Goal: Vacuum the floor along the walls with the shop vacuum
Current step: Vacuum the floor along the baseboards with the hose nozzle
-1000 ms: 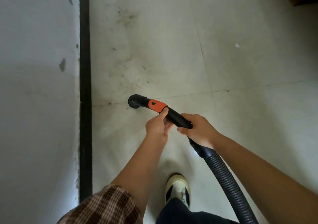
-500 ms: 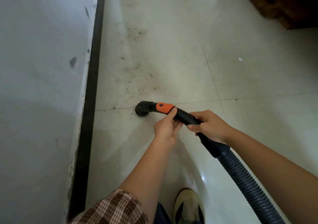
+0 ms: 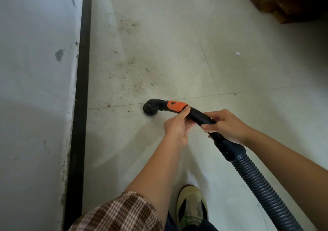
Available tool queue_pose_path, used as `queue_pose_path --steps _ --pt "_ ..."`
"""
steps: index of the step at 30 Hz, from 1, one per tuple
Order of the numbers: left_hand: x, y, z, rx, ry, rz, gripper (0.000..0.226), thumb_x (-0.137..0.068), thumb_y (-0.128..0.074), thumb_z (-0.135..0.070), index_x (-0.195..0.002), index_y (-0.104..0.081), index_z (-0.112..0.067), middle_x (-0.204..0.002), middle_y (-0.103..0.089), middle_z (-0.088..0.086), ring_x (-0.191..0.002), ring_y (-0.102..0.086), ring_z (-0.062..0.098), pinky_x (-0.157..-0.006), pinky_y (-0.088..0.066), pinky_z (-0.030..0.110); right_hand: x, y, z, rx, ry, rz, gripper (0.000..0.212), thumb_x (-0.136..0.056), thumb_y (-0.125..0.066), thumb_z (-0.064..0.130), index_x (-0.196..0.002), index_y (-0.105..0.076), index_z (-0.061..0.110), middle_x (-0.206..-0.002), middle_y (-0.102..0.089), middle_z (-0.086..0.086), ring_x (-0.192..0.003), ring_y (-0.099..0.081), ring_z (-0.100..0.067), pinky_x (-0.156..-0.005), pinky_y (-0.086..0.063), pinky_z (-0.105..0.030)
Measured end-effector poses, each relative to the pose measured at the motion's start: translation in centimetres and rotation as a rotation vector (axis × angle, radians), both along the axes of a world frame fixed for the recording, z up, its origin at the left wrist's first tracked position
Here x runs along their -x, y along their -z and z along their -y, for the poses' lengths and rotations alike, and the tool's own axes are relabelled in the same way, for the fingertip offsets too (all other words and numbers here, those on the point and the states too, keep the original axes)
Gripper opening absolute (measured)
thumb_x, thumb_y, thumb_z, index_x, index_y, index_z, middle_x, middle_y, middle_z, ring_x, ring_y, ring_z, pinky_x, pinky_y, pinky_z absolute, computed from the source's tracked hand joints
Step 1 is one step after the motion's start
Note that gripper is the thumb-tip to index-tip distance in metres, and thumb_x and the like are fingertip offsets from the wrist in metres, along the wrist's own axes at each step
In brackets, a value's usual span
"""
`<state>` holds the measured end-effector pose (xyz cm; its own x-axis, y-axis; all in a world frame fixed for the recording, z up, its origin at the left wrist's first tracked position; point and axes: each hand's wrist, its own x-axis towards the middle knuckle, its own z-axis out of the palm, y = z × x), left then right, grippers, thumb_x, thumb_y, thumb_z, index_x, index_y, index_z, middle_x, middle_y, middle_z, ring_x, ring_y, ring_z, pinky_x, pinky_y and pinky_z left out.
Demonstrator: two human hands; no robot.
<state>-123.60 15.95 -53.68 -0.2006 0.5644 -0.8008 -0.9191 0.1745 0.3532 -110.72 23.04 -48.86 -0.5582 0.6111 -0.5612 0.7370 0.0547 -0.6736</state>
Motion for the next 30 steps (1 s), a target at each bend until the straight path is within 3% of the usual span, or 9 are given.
queue_pose_path --steps 7,13,20,26,30 --pt "1.4 0.5 0.7 -0.032 -0.035 -0.012 0.019 -0.09 -0.068 -0.005 -0.107 -0.064 0.002 -0.113 -0.069 0.02 -0.098 -0.069 0.024 -0.09 -0.054 0.031 1.7 0.1 0.2 -0.007 -0.023 0.031 0.016 -0.087 -0.065 0.01 -0.1 -0.066 0.0 -0.069 -0.06 -0.006 -0.062 -0.059 -0.017 -0.068 -0.048 -0.033" --pt "2.9 0.9 1.2 -0.045 -0.039 -0.043 0.027 -0.092 -0.065 -0.006 -0.116 -0.061 0.003 -0.116 -0.067 0.021 -0.095 -0.069 0.023 -0.088 -0.054 0.031 3.6 0.3 1.4 -0.272 -0.094 0.052 0.016 -0.08 -0.073 0.021 -0.095 -0.072 0.024 -0.072 -0.071 -0.005 -0.062 -0.064 -0.021 -0.063 -0.053 -0.03" --pt "3.8 1.1 2.2 -0.022 -0.024 -0.069 0.027 -0.091 -0.066 -0.009 -0.116 -0.062 0.001 -0.114 -0.069 0.018 -0.096 -0.069 0.02 -0.086 -0.054 0.028 5.5 0.5 2.1 -0.415 -0.187 0.118 0.006 -0.08 -0.072 0.022 -0.082 -0.068 0.019 -0.068 -0.067 -0.009 -0.063 -0.06 -0.023 -0.057 -0.048 -0.028" --pt "5.3 1.1 3.2 -0.012 -0.054 -0.093 0.024 -0.09 -0.067 -0.008 -0.113 -0.062 0.001 -0.111 -0.069 0.018 -0.085 -0.069 0.016 -0.065 -0.058 0.02 6.9 0.5 2.7 -0.41 -0.213 0.102 0.01 -0.079 -0.073 0.022 -0.087 -0.071 0.017 -0.073 -0.069 -0.011 -0.07 -0.064 -0.026 -0.064 -0.053 -0.032" --pt "5.6 1.0 3.7 -0.01 -0.053 -0.094 0.018 -0.09 -0.067 -0.008 -0.107 -0.063 -0.003 -0.11 -0.069 0.017 -0.083 -0.069 0.015 -0.063 -0.058 0.019 7.3 0.3 3.0 -0.402 -0.221 0.103 0.009 -0.078 -0.073 0.021 -0.086 -0.072 0.017 -0.073 -0.07 -0.011 -0.068 -0.064 -0.026 -0.06 -0.05 -0.03"
